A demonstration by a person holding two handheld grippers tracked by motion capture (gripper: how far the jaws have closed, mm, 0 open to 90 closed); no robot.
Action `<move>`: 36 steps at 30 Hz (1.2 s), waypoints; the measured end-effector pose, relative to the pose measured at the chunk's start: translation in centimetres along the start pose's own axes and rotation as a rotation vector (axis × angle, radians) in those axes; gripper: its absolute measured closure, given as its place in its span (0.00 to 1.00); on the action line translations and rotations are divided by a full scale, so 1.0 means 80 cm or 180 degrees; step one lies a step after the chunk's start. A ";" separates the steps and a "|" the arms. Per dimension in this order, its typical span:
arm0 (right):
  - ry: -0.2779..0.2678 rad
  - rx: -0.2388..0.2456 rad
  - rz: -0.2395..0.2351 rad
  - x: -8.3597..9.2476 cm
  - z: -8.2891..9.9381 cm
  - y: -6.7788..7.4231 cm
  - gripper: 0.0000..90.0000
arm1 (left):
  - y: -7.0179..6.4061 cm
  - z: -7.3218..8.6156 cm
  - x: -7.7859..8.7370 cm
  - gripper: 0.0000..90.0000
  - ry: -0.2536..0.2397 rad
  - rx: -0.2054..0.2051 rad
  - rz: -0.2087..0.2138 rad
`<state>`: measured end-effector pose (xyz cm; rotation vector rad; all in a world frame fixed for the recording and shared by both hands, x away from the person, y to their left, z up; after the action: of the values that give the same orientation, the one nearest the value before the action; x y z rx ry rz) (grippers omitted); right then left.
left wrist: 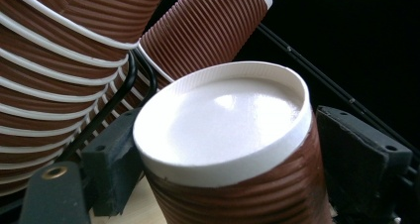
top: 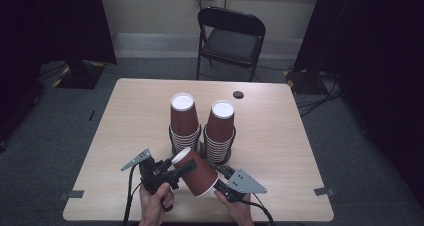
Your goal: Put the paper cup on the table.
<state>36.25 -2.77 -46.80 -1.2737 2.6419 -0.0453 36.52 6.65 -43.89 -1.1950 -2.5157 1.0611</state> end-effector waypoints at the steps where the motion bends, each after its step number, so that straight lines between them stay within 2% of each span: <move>1: -0.0007 0.0013 0.0002 0.000 0.000 0.000 0.91 | 0.001 0.000 0.000 0.17 0.0012 -0.0018 -0.0006; 5: -0.0008 -0.0013 0.0008 0.000 0.000 0.001 0.92 | 0.000 -0.003 -0.001 0.16 0.0025 -0.0120 0.0033; 7: -0.0017 -0.0036 -0.0004 0.000 -0.001 0.002 0.93 | 0.001 -0.006 -0.001 0.16 0.0035 -0.0242 0.0012; 9: -0.0035 -0.0020 -0.0009 0.001 -0.002 0.002 0.94 | 0.003 -0.011 0.000 0.16 -0.0003 -0.0299 -0.0014; 11: -0.0038 -0.0018 -0.0007 0.002 -0.003 0.002 0.95 | 0.006 -0.016 0.001 0.15 -0.0048 -0.0424 -0.0064; 13: -0.0029 -0.0022 -0.0012 0.003 -0.003 0.002 0.95 | 0.006 -0.018 0.001 0.15 -0.0053 -0.0500 -0.0043; 16: 0.0012 -0.0024 -0.0046 0.003 -0.001 0.003 0.95 | 0.009 -0.022 0.002 0.15 -0.0070 -0.0725 -0.0040; 17: 0.0012 -0.0024 -0.0046 0.003 -0.001 0.003 0.95 | 0.009 -0.022 0.002 0.15 -0.0070 -0.0725 -0.0040; 18: 0.0039 -0.0036 -0.0046 0.003 0.001 0.003 0.95 | 0.012 -0.023 0.004 0.15 -0.0069 -0.0828 -0.0073; 21: 0.0191 -0.0070 -0.0050 0.005 0.008 0.003 0.95 | 0.015 -0.023 0.006 0.17 -0.0032 -0.0930 -0.0104; 22: 0.0269 -0.0065 -0.0041 0.007 0.012 0.002 0.95 | 0.021 -0.022 0.009 0.17 0.0005 -0.1007 -0.0190; 24: 0.0294 -0.0091 -0.0054 0.007 0.013 0.002 0.95 | 0.023 -0.021 0.010 0.17 0.0014 -0.1035 -0.0199; 26: 0.0425 -0.0150 -0.0029 0.009 0.020 0.001 0.95 | 0.029 -0.019 0.013 0.18 0.0038 -0.1229 -0.0253; 27: 0.0425 -0.0150 -0.0029 0.009 0.020 0.001 0.95 | 0.029 -0.019 0.013 0.18 0.0038 -0.1229 -0.0253; 29: 0.0512 -0.0181 -0.0018 0.010 0.025 0.001 0.95 | 0.032 -0.020 0.016 0.18 0.0011 -0.1424 -0.0344; 31: 0.0581 -0.0194 0.0012 0.011 0.029 -0.002 0.95 | 0.034 -0.019 0.018 0.19 0.0011 -0.1558 -0.0388; 33: 0.0645 -0.0219 0.0043 0.014 0.033 -0.006 0.95 | 0.037 -0.017 0.020 0.20 0.0077 -0.1663 -0.0431; 34: 0.0699 -0.0249 0.0062 0.019 0.036 -0.010 0.95 | 0.040 -0.015 0.022 0.22 0.0123 -0.1776 -0.0466; 35: 0.0699 -0.0249 0.0062 0.019 0.036 -0.010 0.95 | 0.040 -0.015 0.022 0.23 0.0123 -0.1776 -0.0466; 36: 0.0715 -0.0265 0.0065 0.021 0.036 -0.012 0.95 | 0.042 -0.013 0.023 0.23 0.0160 -0.1875 -0.0502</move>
<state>36.54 -4.45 -49.83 -1.3394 2.8735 -0.0805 37.77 9.96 -45.64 -1.0865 -2.9178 0.2444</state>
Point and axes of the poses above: each handheld gripper's, and its own axes: x roughly backward along the jaws, z roughly out of its underside, y roughly to its left, the point moved 10 cm from there along -x, roughly forward along the jaws, and after that the axes turned 11 degrees about -y, right-handed, at the moved point
